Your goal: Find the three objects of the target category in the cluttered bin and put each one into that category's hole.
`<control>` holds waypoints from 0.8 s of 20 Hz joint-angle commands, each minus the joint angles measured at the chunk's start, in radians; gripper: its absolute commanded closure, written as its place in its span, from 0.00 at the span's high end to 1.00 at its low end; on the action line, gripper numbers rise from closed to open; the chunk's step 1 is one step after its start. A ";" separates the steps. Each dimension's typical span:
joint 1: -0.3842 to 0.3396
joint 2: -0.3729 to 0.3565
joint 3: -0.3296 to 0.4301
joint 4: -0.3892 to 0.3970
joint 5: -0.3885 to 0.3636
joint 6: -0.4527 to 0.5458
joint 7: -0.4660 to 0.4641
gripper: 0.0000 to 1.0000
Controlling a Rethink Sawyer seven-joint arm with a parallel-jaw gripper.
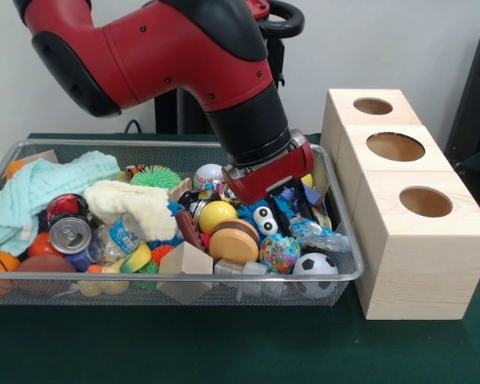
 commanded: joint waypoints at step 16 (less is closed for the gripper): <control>-0.097 -0.314 0.024 0.096 0.208 0.301 -0.093 0.00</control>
